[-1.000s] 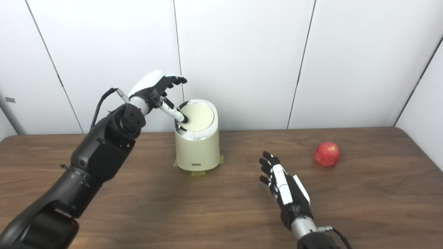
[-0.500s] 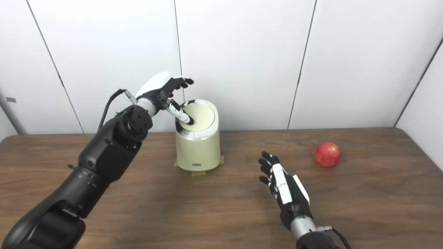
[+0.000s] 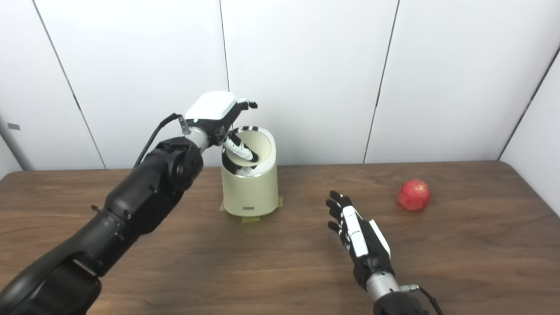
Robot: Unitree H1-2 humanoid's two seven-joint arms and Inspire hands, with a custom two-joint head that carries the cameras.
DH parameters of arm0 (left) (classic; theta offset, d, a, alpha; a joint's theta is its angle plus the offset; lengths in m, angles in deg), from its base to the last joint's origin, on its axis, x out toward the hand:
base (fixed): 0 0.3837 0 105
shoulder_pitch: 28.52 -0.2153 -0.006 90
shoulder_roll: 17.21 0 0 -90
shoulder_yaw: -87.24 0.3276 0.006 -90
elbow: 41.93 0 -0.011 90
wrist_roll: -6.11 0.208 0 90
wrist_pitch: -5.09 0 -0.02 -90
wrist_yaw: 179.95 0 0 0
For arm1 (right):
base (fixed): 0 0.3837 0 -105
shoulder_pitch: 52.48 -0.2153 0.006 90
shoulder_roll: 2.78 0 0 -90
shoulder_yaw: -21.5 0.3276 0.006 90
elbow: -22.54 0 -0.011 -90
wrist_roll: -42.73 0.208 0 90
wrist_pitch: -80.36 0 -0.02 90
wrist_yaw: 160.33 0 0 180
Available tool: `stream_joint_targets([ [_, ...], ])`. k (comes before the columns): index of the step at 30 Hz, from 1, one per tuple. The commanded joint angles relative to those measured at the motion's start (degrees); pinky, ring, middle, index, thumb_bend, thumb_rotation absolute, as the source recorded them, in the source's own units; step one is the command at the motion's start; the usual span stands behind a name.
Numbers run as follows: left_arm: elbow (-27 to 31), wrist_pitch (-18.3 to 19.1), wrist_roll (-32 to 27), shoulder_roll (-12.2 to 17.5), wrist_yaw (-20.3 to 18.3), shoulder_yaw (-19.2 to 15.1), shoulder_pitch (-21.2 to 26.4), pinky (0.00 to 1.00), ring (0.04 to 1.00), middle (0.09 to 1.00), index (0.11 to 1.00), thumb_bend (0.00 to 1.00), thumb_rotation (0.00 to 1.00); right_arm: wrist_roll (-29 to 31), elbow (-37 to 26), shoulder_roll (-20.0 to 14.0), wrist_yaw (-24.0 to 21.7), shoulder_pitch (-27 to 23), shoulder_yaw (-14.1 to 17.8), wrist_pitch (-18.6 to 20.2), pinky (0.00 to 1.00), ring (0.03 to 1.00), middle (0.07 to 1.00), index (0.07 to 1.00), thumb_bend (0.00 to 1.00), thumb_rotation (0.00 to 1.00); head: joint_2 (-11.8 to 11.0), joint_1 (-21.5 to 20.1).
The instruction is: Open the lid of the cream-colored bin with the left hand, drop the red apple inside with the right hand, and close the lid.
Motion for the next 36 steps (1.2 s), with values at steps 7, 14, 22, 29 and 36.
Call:
stream_joint_targets([
  [7, 1.0, -3.7, 5.3, 1.3, -1.8, 2.7, 0.2, 0.85, 0.870, 0.871, 0.892, 0.96, 0.00, 0.0, -2.4, -0.3, -0.1, -2.2, -0.1, -0.8, 0.90, 0.951, 0.917, 0.914, 0.54, 1.00, 0.3, 0.0],
  [14, 2.3, -2.0, 2.0, -0.1, -3.2, -2.6, 0.7, 0.78, 0.860, 0.860, 0.890, 0.93, 0.00, 0.0, -2.0, -0.6, -0.2, -2.3, 0.0, -1.0, 0.89, 0.942, 0.913, 0.907, 0.53, 1.00, 0.5, -0.1],
  [22, 15.1, 6.7, -7.7, -0.5, -16.0, -11.5, 1.7, 0.68, 0.826, 0.863, 0.856, 0.85, 0.00, 0.2, -2.1, -0.4, 0.0, -2.6, 0.2, -0.2, 0.89, 0.941, 0.909, 0.904, 0.53, 1.00, 0.2, -0.1],
  [29, 26.7, 12.7, -10.8, 0.9, -20.1, -16.9, 1.8, 0.70, 0.804, 0.825, 0.781, 0.83, 0.00, 0.2, -1.6, -0.3, 0.1, -2.9, 0.4, -0.4, 0.88, 0.937, 0.907, 0.899, 0.53, 1.00, 0.0, -0.3],
  [36, 33.4, 14.5, -14.7, 0.5, -23.5, -25.0, -3.0, 0.67, 0.792, 0.811, 0.764, 0.69, 0.08, 0.7, -1.6, 0.0, 0.4, -2.8, 1.1, -0.8, 0.89, 0.944, 0.911, 0.897, 0.53, 1.00, 0.1, -0.7],
])
